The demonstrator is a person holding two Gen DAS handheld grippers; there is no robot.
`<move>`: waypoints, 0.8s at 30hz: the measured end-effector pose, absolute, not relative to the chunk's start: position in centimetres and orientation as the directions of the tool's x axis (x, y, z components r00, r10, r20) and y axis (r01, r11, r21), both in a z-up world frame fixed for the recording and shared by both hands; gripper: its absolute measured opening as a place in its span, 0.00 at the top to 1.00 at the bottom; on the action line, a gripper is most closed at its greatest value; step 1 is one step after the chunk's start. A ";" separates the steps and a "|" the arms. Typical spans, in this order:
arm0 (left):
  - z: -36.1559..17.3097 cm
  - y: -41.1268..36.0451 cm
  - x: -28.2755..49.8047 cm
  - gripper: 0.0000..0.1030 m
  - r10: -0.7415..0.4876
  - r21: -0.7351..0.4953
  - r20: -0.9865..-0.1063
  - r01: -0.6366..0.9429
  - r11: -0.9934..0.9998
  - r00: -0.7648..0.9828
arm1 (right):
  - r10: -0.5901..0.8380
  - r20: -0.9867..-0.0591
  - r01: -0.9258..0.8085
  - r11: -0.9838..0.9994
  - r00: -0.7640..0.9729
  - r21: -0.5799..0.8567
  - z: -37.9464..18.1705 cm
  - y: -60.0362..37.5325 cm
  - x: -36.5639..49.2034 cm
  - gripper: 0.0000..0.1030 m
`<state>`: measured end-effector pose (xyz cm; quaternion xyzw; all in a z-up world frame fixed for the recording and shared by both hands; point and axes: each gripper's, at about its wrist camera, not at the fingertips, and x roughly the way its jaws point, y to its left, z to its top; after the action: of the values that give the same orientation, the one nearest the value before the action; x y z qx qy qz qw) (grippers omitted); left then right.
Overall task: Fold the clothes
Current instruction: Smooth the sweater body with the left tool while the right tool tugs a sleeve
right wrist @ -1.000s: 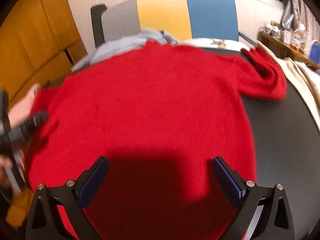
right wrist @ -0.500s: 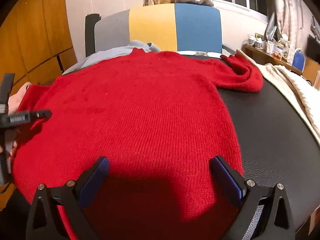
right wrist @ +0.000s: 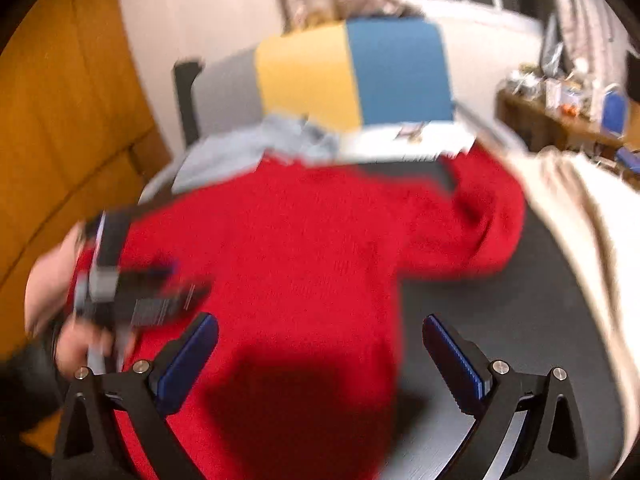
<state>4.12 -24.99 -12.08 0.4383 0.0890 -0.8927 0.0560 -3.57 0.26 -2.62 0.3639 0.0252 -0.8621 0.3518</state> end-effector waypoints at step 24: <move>-12.1 -25.9 4.7 0.00 0.073 -0.221 -0.764 0.154 -0.963 -0.641 | -0.079 -0.875 0.227 -0.973 -0.478 -0.036 -10.1 -6.3 -34.7 0.19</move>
<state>4.68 -25.87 -12.07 0.4231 0.1338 -0.8959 0.0225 -34.74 -6.31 -10.07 0.5028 0.0734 -0.8566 0.0893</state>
